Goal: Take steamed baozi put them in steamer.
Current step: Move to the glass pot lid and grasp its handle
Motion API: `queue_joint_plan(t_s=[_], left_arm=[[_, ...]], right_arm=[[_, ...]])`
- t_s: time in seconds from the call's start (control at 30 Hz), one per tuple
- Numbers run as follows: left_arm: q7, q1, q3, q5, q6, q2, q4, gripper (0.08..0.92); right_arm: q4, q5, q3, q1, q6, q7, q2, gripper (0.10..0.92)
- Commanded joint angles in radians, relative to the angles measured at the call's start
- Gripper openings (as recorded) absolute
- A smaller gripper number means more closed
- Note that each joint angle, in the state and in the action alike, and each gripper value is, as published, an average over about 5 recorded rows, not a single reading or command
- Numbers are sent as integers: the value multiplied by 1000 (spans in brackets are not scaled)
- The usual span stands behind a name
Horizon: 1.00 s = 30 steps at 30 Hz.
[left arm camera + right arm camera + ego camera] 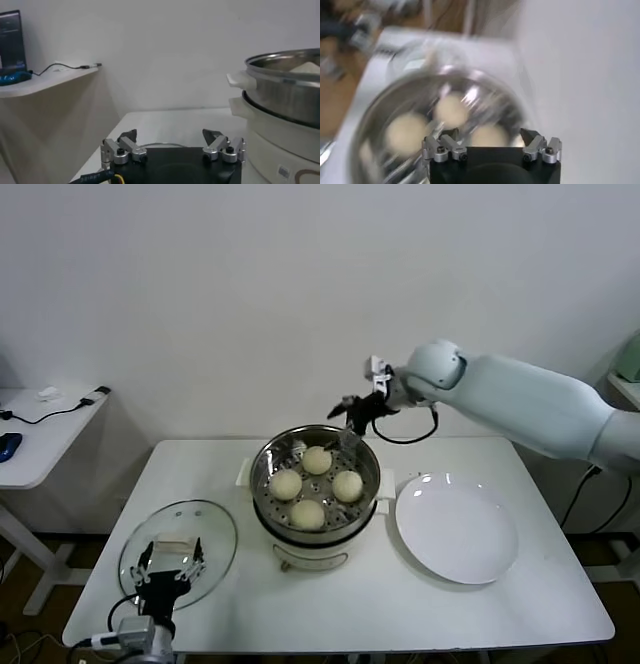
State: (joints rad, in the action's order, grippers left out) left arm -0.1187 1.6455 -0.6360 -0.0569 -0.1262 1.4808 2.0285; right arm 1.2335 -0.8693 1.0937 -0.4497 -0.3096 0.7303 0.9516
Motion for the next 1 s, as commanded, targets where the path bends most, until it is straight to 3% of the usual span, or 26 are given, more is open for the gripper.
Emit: queue_joint_plan(t_s=[0.03,0.27,0.5,0.7,0.87,1.0], left_arm=[[3,-5,-4,-14,33,-17,7,823],[21,-18,-11,67,124,-45,-32,823],[-40,-23,-2,167,161,-77,-75,823],[-184,-25,6,430,219,-125,-142,823],[-318,-24,-24,833,286,-191,-253,823],[-366,-32,-39,1068,296,-260,-366,823]], right_arm=[[98,53,-729,537,142,-518,-274,823],[244,167,-1249,1178,297,-656,-405,823],[380,243,-1704,1743,388,-633,-201,823],[391,317,-1786,1904,471,-628,-12,823],[405,326,-1791,1957,490,-632,63,823],[414,344,-1780,1964,487,-636,98,823]])
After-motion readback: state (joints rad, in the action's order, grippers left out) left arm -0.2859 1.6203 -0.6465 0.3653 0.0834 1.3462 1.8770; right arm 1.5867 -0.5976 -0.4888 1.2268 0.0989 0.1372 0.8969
